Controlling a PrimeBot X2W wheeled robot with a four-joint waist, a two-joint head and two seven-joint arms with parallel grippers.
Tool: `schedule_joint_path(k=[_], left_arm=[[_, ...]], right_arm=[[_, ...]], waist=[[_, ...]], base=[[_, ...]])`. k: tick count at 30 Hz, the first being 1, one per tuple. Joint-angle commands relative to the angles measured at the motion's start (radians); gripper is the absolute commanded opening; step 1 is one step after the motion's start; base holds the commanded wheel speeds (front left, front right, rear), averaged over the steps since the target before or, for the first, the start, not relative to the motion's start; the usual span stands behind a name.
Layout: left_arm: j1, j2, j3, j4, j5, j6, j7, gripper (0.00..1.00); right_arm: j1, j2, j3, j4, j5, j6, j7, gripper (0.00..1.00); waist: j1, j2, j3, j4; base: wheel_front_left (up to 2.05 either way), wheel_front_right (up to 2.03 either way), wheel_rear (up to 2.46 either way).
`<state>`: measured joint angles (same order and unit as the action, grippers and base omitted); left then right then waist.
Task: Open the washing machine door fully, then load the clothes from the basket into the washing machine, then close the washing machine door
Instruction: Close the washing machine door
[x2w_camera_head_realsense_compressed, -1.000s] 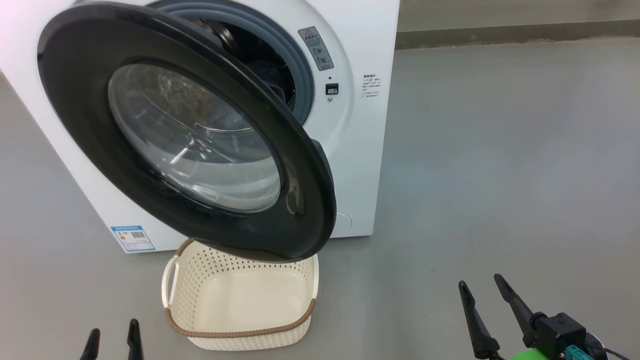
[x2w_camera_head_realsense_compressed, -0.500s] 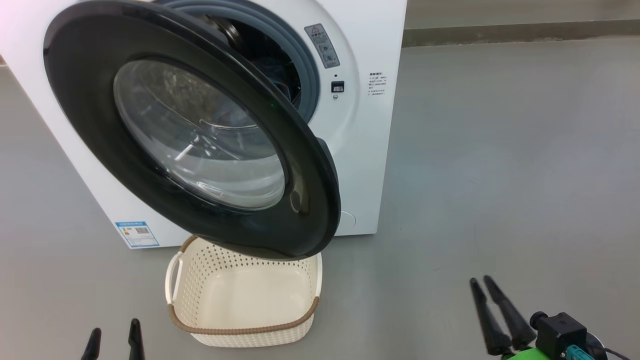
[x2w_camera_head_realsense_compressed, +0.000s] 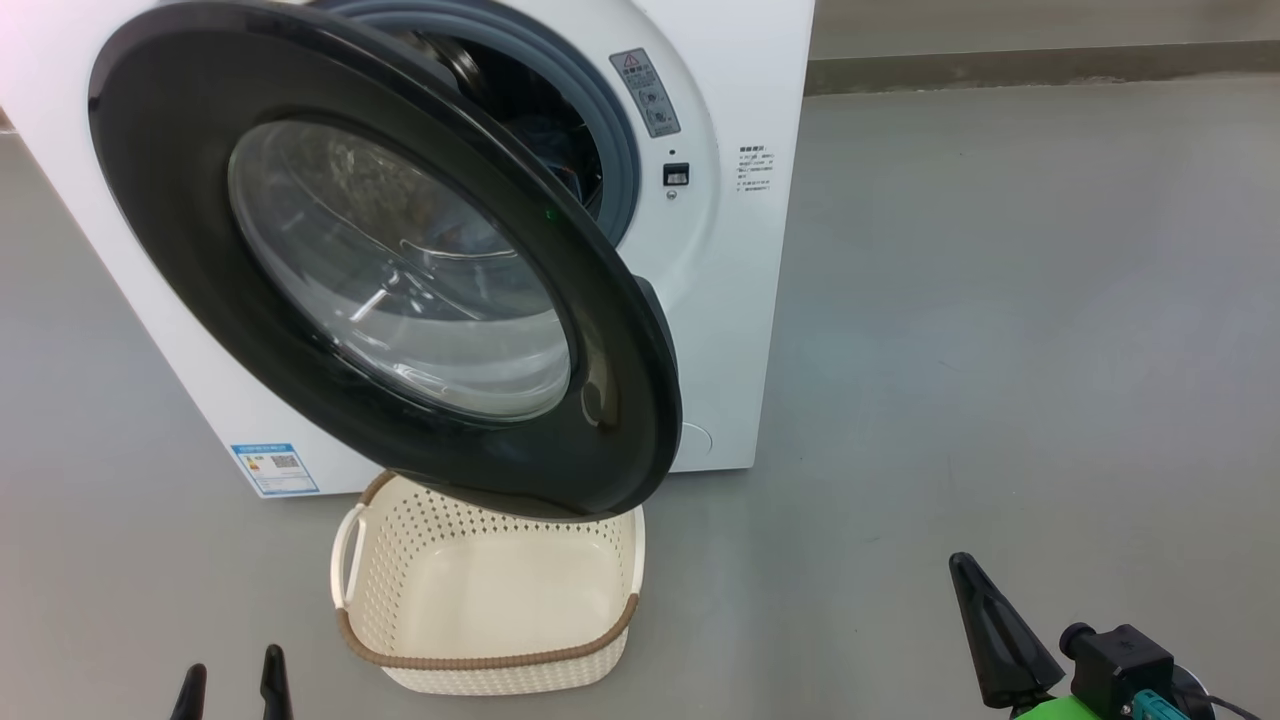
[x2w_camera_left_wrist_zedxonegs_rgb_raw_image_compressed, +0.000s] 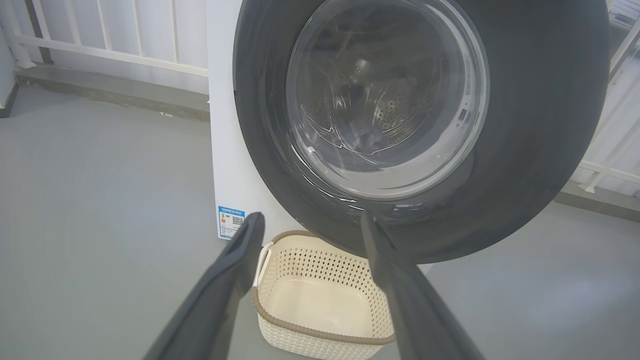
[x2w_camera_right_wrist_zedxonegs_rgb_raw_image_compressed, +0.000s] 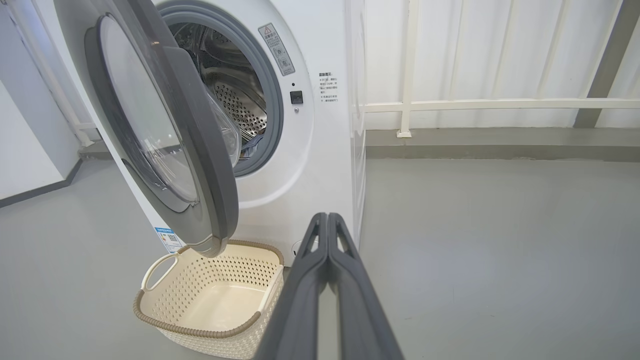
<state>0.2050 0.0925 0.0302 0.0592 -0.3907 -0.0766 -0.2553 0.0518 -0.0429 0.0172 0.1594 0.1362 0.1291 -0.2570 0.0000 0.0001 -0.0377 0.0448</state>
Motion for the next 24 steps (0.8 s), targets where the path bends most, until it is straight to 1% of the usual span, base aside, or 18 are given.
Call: schedule_joint_path(k=[1,8,14,20,24], left_arm=[[-0.024,0.005,0.035,-0.029,0.012,-0.004,-0.006,1.0],[-0.024,0.002,0.033,-0.034,0.014,-0.004,-0.006,1.0],[-0.025,-0.002,0.03,-0.036,0.014,-0.004,-0.006,1.0],[-0.027,-0.002,0.035,-0.036,0.012,-0.005,-0.006,1.0],[-0.033,-0.001,0.036,-0.034,0.011,-0.006,-0.006,1.0]], right_arm=[[-0.019,-0.007,0.024,-0.027,0.01,0.002,-0.005,0.0],[-0.035,-0.007,0.019,-0.033,0.007,0.002,-0.005,0.0],[-0.087,-0.007,0.033,-0.075,-0.001,0.002,-0.005,0.0],[-0.208,-0.007,0.069,-0.164,-0.007,0.002,-0.005,0.0],[-0.324,-0.007,0.109,-0.217,0.018,0.002,-0.005,0.0]], waist=[[0.0,-0.0001,0.0,0.0],[0.0,-0.0001,0.003,0.006],[0.0,-0.0001,0.005,0.016],[0.0,-0.0001,0.01,0.022],[0.0,-0.0001,0.013,0.029]], base=[[0.0,0.0,0.0],[0.0,0.0,0.0],[0.0,0.0,0.0],[0.0,0.0,0.0],[0.0,0.0,0.0]])
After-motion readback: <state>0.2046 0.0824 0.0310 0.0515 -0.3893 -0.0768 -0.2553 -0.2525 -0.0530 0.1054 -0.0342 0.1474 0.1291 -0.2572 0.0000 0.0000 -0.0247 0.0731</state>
